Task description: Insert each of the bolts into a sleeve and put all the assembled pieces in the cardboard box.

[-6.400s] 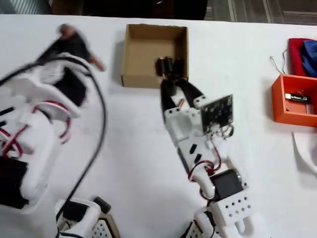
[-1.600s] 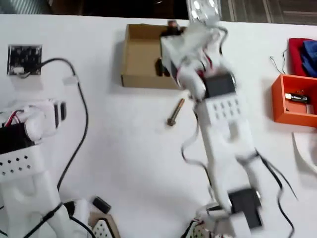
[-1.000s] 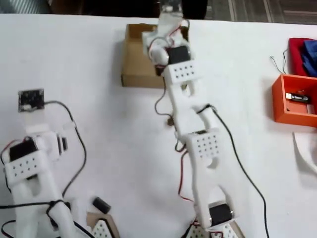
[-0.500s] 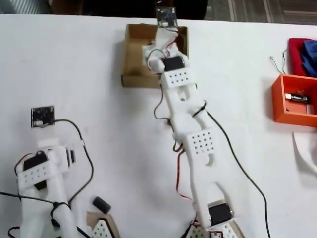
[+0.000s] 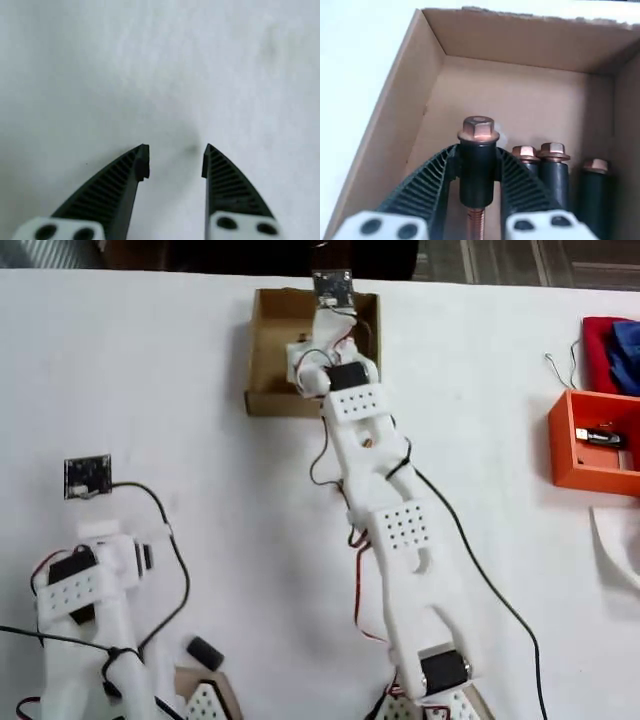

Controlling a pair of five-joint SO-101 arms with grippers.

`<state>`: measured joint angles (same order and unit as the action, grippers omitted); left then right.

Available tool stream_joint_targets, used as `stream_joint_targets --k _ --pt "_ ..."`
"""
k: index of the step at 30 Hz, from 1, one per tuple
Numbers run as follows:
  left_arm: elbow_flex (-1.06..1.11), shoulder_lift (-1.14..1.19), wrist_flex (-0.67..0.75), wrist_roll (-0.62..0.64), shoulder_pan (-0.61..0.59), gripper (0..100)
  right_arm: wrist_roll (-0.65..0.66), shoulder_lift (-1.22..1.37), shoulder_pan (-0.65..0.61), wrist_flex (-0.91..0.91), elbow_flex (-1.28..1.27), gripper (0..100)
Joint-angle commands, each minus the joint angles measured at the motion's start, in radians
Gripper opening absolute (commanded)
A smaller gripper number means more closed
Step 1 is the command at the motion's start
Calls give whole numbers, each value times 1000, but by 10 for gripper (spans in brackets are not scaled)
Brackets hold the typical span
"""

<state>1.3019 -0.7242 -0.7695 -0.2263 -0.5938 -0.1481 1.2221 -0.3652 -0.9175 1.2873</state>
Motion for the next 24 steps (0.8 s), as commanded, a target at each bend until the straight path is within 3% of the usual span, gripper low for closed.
stream_joint_targets --k 1,24 --pt "-4 -14 12 -2 -5 195 -11 -22 -15 7 69 20" --pt "-4 -14 12 -2 -5 195 -15 -16 -13 -4 -12 20"
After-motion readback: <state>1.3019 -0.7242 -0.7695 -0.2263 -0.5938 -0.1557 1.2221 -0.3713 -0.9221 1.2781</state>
